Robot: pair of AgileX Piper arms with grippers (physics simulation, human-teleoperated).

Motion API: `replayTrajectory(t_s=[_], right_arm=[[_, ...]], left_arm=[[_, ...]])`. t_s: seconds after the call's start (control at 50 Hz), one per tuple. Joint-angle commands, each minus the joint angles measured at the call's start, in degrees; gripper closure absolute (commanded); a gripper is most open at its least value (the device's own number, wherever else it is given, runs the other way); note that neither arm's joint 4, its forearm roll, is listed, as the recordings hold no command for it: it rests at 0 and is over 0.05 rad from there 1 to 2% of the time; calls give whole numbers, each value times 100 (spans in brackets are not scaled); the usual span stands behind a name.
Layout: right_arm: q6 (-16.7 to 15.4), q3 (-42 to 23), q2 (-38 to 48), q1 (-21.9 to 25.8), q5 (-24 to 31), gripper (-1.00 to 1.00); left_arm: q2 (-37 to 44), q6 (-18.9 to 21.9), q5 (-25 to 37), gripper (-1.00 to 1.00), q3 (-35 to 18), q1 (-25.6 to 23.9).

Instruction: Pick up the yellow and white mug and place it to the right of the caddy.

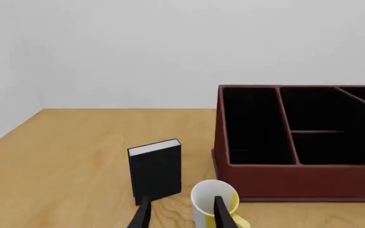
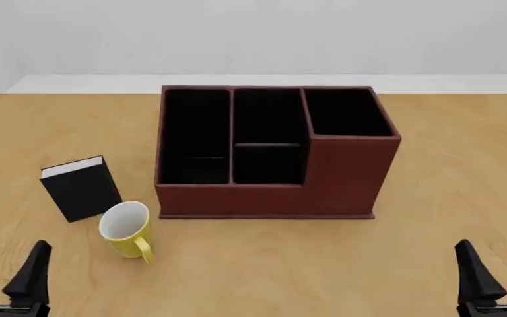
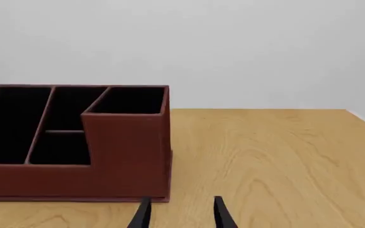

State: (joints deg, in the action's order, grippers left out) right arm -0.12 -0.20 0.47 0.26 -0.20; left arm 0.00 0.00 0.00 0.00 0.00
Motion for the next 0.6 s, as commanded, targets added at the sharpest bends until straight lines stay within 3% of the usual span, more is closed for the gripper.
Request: replayTrajectory(t_s=[0.02,0.26,0.36,0.6], right_arm=[[-76,-88,-42,8,131,-100],[-118,-64,-45,105,273,-100],[-310,-56,-46,406,259,-100],[-210,-194,-39,1326,594,-100]], left_arm=[[0,0,0,-100,0,0],[0,0,0,-100,0,0],[0,0,0,-100,0,0],[0,0,0,-100,0,0]])
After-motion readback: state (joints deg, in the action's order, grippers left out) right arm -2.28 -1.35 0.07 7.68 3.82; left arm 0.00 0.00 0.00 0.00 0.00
